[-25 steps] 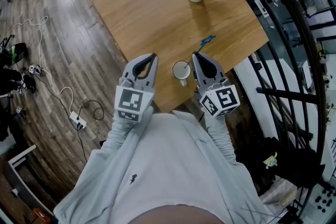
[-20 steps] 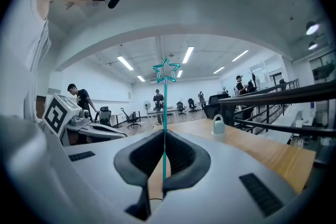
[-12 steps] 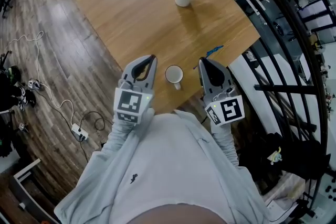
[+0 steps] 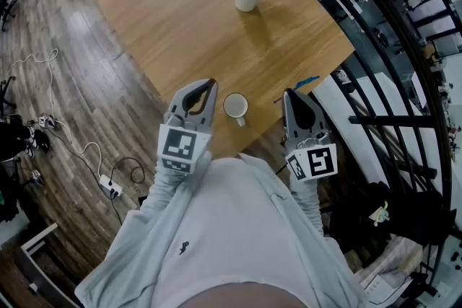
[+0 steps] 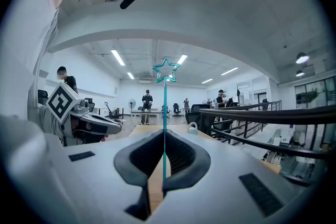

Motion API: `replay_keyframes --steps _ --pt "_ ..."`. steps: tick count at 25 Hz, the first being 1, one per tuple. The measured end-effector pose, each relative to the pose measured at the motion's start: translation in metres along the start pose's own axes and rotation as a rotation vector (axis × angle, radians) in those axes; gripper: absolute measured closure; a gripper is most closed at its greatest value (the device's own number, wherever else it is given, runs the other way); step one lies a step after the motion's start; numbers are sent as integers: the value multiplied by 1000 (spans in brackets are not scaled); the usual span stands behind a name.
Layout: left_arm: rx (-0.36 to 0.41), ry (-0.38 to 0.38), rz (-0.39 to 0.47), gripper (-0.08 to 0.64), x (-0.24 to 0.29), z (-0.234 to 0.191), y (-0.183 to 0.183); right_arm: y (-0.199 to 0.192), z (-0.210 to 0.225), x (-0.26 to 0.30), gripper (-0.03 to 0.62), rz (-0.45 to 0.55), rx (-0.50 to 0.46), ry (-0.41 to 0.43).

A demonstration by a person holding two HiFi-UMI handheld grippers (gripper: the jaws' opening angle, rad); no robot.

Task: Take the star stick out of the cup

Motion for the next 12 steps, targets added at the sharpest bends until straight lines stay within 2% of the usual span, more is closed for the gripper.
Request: replay_keyframes --steps 12 --pt "3 3 -9 540 -3 1 -2 -4 1 -4 572 -6 33 -31"
Point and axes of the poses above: the fingertips, and each gripper's own axes: x forward along the fingers, z to its right, y out of its top, the point moved 10 cm from there along -x, backward along the fingers, and after that the axes turned 15 degrees about -x, right-handed, at the moved point
